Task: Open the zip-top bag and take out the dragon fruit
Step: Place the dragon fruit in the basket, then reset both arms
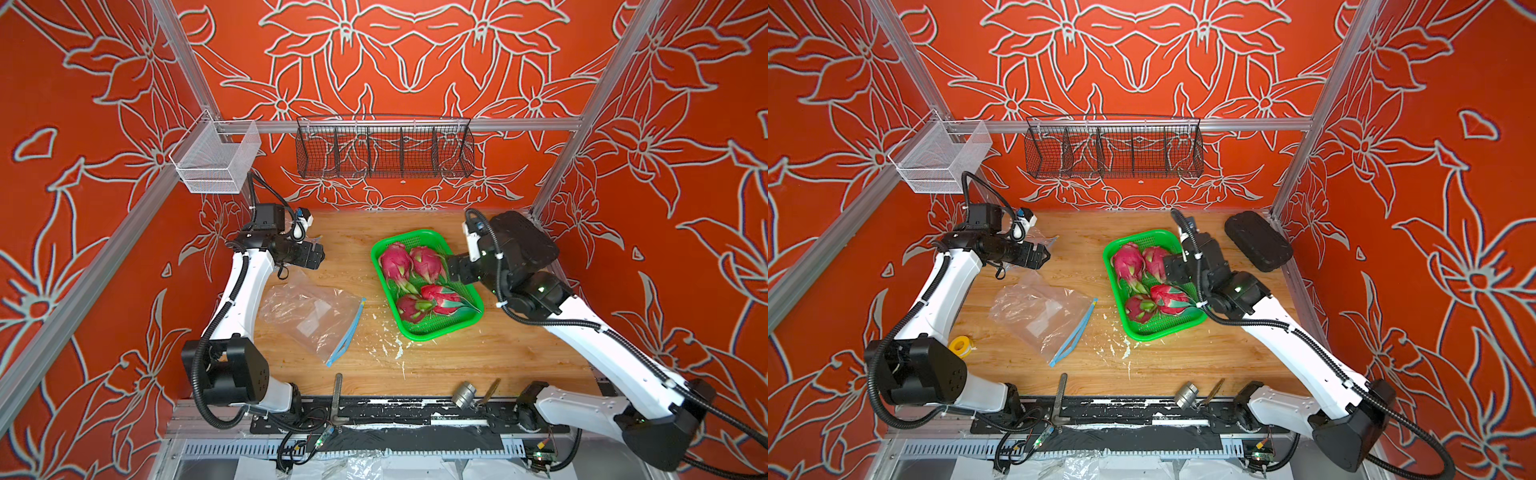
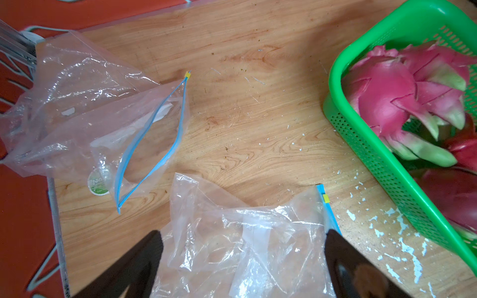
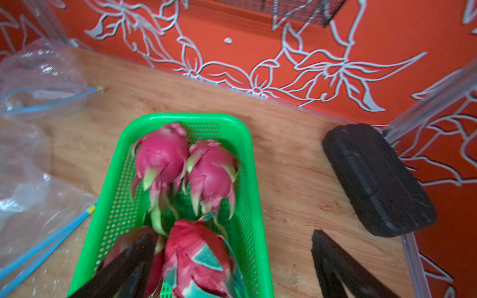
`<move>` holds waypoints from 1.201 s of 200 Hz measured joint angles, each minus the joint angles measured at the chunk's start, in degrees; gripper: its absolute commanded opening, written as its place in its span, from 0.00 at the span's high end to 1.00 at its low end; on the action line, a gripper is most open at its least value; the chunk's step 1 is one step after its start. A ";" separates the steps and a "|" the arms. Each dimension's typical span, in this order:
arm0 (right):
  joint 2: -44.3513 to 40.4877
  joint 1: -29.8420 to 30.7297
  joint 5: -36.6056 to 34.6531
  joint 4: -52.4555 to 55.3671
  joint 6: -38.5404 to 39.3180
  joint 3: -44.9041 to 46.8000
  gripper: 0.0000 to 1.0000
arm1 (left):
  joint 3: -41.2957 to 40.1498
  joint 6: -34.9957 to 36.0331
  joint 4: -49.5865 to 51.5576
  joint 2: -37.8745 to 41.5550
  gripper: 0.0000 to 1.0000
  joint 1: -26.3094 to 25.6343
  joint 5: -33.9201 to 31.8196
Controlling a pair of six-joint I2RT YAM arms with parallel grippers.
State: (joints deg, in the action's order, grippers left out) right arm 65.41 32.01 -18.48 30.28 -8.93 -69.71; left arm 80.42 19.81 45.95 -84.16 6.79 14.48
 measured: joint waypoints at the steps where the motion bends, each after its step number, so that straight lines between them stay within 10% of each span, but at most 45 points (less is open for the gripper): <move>1: -0.02 -0.33 0.02 -0.02 0.00 -0.04 0.03 | -0.26 -0.09 -0.24 0.00 0.03 0.00 -0.04; 68: -1.05 -22.45 3.54 -19.39 2.51 19.08 0.03 | -16.59 -7.04 -18.43 -0.98 0.03 3.43 -0.09; 121: 0.24 -28.72 3.58 -43.67 7.23 43.67 0.03 | -28.48 -15.43 -33.77 -2.23 0.03 4.04 1.92; 240: -0.98 -30.12 11.63 -66.38 9.77 54.82 0.03 | -53.72 -19.69 -63.45 7.87 0.03 -1.44 -5.84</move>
State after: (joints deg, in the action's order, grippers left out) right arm 64.42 1.89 -6.85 -36.10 0.84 -14.90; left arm 26.70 0.12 -17.50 -76.29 5.34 8.64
